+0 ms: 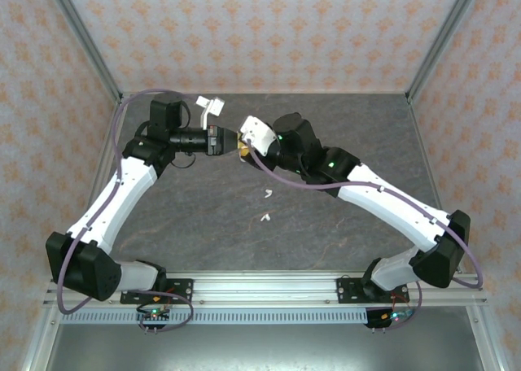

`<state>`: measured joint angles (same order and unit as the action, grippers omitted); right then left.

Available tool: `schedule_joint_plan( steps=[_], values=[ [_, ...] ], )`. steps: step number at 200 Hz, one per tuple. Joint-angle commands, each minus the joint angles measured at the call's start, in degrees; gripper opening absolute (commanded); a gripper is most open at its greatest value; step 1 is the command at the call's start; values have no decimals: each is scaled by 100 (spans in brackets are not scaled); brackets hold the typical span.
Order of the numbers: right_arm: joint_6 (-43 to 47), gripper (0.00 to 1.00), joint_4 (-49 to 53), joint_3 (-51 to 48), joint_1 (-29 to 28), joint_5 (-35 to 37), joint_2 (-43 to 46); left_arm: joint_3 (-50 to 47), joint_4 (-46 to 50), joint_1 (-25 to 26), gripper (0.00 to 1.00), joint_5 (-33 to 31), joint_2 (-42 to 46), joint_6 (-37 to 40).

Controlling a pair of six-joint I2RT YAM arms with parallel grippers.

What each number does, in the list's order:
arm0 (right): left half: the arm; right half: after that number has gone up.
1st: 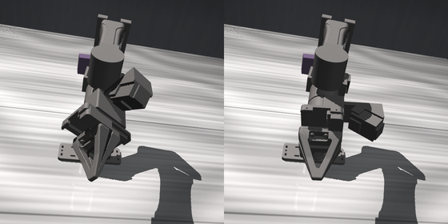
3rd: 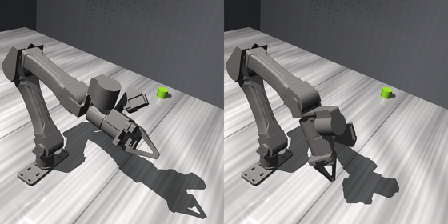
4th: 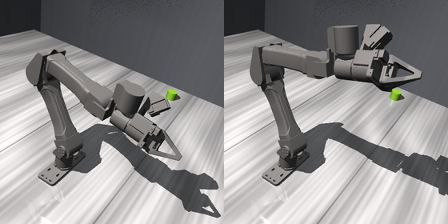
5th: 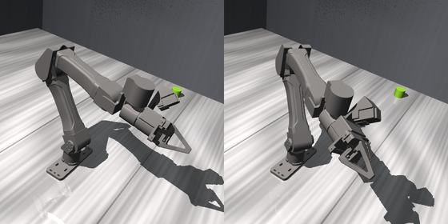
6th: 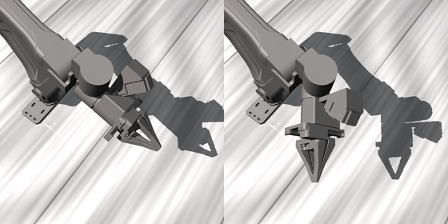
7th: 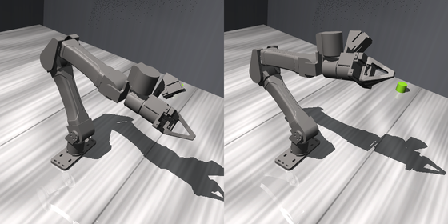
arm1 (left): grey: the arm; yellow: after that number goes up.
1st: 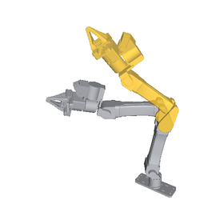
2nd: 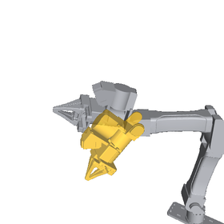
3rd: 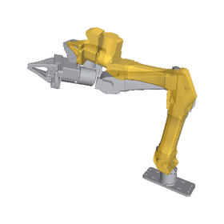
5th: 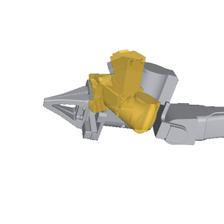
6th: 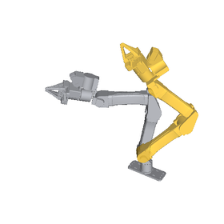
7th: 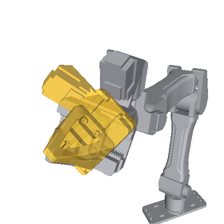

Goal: Insert the wireless bluetooth earbuds into the charging case

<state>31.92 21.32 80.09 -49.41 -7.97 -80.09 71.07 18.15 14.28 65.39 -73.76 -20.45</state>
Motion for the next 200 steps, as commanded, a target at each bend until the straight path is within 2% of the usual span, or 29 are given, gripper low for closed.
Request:
schedule_joint_plan(
  steps=[1,25,68,101,161,200],
  values=[
    [-494,77,-123,-205,89,-204,445,-246,-579,111,2,-570,535,329],
    [-955,100,-319,-540,107,-404,873,-690,-1308,185,0,-1014,835,366],
    [-2082,99,-1187,-1293,177,-444,1725,-1106,-2088,503,0,-1387,1121,841],
    [-2785,99,-2153,-1949,177,-223,2204,-1169,-2134,860,0,-1511,1271,1581],
    [-3086,99,-2315,-2156,177,34,2271,-1157,-2238,1059,0,-1422,1267,1708],
    [-2865,100,-2147,-2033,177,464,2226,-1161,-2157,1192,0,-1438,1302,1803]
  ],
)
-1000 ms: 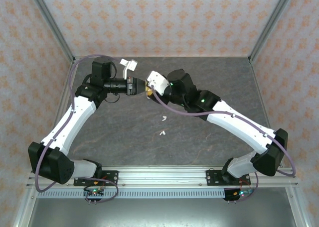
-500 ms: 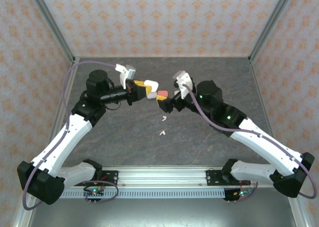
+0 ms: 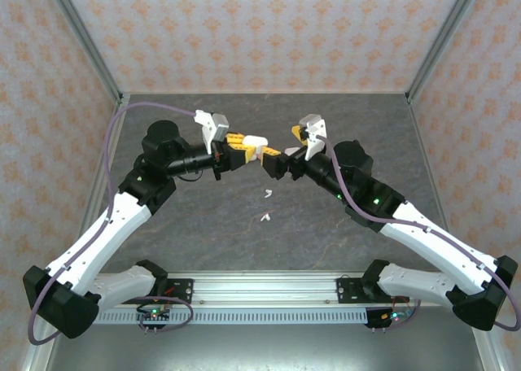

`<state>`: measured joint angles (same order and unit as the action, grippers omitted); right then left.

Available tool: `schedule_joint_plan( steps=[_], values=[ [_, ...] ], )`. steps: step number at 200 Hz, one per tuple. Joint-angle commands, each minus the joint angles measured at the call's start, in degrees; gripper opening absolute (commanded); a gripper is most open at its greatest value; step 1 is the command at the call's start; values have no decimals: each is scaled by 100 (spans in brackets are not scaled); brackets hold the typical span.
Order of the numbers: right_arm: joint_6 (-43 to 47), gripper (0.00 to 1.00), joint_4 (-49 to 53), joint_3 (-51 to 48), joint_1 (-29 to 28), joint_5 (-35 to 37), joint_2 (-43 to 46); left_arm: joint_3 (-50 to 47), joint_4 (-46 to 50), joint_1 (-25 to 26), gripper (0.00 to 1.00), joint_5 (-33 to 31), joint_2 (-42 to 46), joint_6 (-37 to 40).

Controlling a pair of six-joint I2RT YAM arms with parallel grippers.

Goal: Insert the wireless bluetooth earbuds into the charging case

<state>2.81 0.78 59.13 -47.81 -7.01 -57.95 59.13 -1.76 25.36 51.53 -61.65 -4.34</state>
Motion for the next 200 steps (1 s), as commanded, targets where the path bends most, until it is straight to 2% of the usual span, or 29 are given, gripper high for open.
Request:
schedule_joint_plan(
  steps=[1,45,142,175,200],
  values=[
    [59,100,-76,72,18,376,7,30,-166,88,0,-54,91,190],
    [253,99,229,383,65,577,-154,-19,-203,212,0,-133,101,198],
    [-309,99,809,888,586,100,-380,-2,-120,279,0,-334,-83,392],
    [-474,99,1188,1013,746,22,-282,-177,6,279,0,-828,-102,650],
    [-549,99,1846,1161,756,387,-391,-427,88,272,0,-1366,-84,923]
  ],
)
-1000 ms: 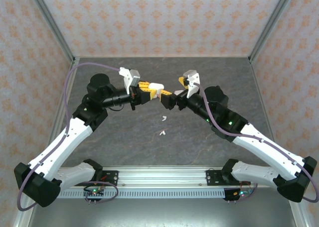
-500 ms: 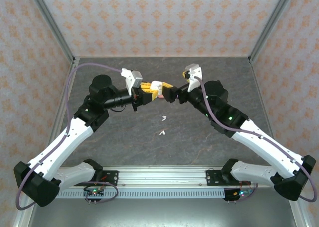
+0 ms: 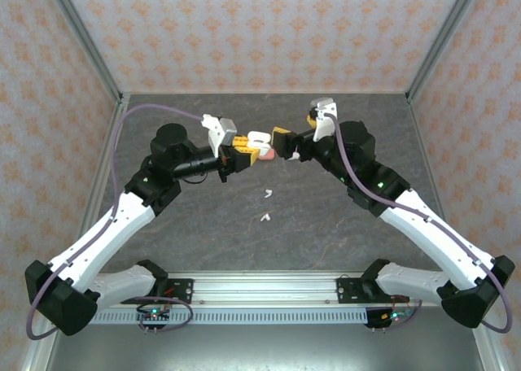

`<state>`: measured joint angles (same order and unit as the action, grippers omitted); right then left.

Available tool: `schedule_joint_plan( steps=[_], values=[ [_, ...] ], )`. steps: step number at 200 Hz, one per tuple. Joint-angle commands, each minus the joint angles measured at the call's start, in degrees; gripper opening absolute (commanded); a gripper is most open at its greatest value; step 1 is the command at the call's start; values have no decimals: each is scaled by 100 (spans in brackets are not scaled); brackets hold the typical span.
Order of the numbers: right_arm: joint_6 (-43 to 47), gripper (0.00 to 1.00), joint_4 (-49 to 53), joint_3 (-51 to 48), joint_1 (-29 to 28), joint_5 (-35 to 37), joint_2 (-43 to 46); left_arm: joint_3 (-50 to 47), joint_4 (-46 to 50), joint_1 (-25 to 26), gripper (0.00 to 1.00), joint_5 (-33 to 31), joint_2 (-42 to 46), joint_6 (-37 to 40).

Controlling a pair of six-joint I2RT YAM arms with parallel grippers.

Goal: Insert the wireless bluetooth earbuds into the charging case

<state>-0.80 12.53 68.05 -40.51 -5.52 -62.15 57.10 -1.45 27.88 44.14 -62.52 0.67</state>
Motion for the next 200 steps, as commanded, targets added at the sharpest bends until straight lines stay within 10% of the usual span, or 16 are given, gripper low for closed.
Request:
schedule_joint_plan(
  steps=[1,75,200],
  values=[
    [-186,99,688,270,30,250,24,-233,62,23,0,-644,3,433],
    [-1967,97,904,-1269,1045,-233,-154,-922,-450,-424,0,-1010,247,355],
    [-2062,70,625,-937,135,-1182,-2723,-1579,-451,-1143,0,-1526,900,-299]
  ],
)
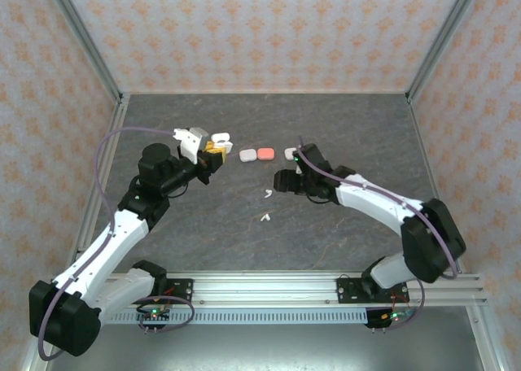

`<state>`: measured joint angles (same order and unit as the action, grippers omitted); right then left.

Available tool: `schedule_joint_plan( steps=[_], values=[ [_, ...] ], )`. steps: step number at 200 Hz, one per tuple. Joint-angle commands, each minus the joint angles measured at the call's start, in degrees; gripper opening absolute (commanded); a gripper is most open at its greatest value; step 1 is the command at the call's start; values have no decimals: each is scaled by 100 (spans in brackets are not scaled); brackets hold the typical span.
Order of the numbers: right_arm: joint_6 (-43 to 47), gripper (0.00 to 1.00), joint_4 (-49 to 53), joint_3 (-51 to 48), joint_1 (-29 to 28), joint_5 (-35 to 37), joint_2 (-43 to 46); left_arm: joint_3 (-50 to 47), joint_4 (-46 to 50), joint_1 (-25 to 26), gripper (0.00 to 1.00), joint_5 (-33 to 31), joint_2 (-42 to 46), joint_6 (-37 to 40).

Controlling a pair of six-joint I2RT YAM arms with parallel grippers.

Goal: Insert the wireless bluetooth earbuds into the charging case

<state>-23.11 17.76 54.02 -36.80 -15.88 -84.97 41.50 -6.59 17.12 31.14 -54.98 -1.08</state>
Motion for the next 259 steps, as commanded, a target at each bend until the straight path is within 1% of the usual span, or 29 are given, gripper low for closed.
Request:
schedule_joint_plan(
  steps=[1,14,42,58,91,111,172,215,259],
  values=[
    [172,70,117,485,-247,-149,-463,-19,71,-68,0,-228,146,-127],
    [267,68,239,698,-359,-181,-771,-22,101,-78,0,-235,141,-128],
    [329,66,435,1121,-412,68,-1252,4,136,-87,0,-222,129,-113],
    [390,63,631,1349,-410,229,-1439,30,166,-95,0,-205,104,-103],
    [571,59,1088,1635,-488,248,-1618,71,185,-95,0,-146,75,-82],
    [620,59,1226,1588,-636,199,-1613,95,212,-102,0,-136,66,-77],
    [309,48,1176,1279,-1052,68,-1776,104,212,-104,0,-95,56,-79],
    [202,39,1168,1151,-1093,-71,-1910,124,261,-104,0,-59,9,-78],
    [202,34,1239,1093,-1093,-173,-2019,140,272,-103,0,-46,-17,-84]
  ],
)
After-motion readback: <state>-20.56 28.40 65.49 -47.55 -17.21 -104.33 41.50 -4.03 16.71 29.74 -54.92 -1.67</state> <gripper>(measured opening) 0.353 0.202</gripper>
